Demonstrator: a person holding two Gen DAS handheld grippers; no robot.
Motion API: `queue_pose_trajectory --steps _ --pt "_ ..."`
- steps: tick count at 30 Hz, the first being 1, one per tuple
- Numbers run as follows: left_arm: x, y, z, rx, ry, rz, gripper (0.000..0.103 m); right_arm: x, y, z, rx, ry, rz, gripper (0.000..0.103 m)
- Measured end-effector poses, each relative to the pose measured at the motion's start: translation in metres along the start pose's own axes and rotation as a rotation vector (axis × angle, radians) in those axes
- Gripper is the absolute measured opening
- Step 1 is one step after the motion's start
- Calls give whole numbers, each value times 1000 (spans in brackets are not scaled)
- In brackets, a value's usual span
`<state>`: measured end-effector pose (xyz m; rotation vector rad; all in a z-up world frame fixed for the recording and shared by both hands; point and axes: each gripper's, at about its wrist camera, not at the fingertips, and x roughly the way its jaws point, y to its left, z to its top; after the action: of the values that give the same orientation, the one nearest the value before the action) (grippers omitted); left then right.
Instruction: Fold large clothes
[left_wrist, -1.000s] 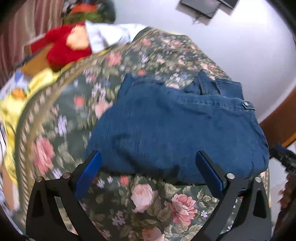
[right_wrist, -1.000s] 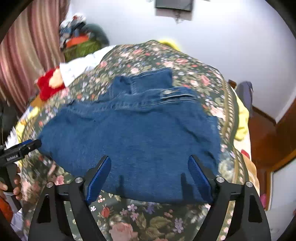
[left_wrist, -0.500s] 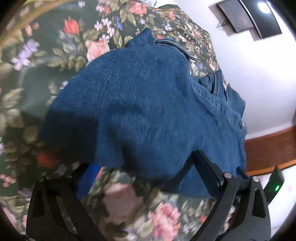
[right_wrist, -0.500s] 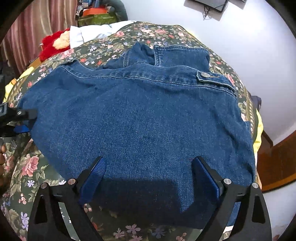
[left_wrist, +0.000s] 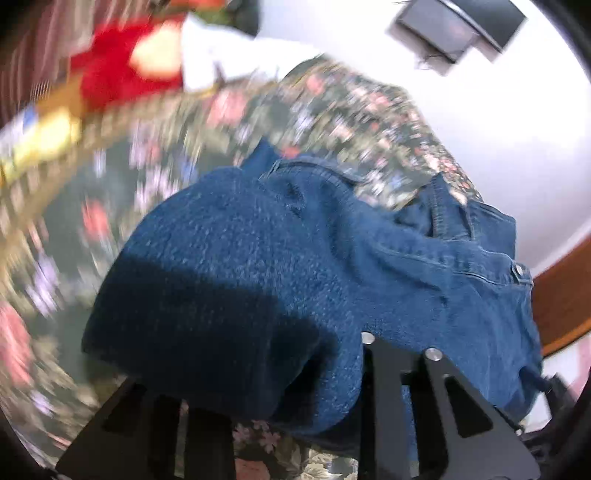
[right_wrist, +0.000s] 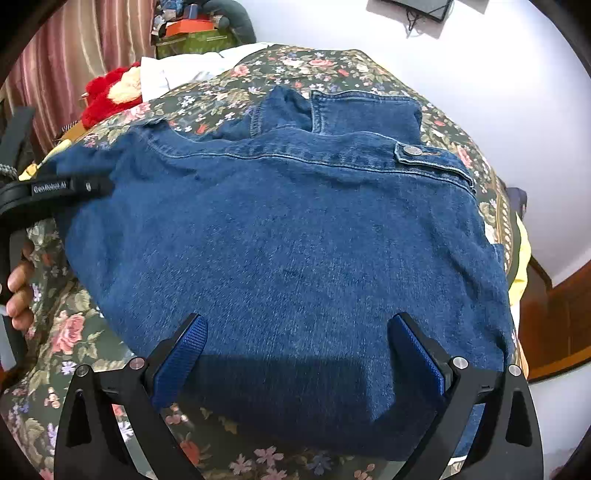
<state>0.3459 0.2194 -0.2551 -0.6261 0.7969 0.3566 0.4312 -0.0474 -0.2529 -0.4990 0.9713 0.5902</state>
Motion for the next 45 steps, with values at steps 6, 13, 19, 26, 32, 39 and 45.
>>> queue_pose_trajectory --steps 6,13,19,26,32,39,45 --pt "-47 -15 30 63 -75 -26 22 -17 5 23 78 -64 52 99" --pt "-95 -18 32 156 -165 19 21 7 60 47 54 -11 231 99" --pt "-101 -20 26 216 -177 104 20 34 102 41 -20 108 343 99" --pt "-114 -65 32 296 -212 64 19 -20 55 31 51 -7 280 99" --pt "-111 -162 23 478 -212 -55 18 -86 -37 -10 202 -126 85 99" --pt "-84 -264 -43 762 -135 -161 18 -136 -120 -56 362 -144 -50 99" --pt "-25 -262 -100 854 148 -145 21 -141 -134 -85 409 -123 -62 99"
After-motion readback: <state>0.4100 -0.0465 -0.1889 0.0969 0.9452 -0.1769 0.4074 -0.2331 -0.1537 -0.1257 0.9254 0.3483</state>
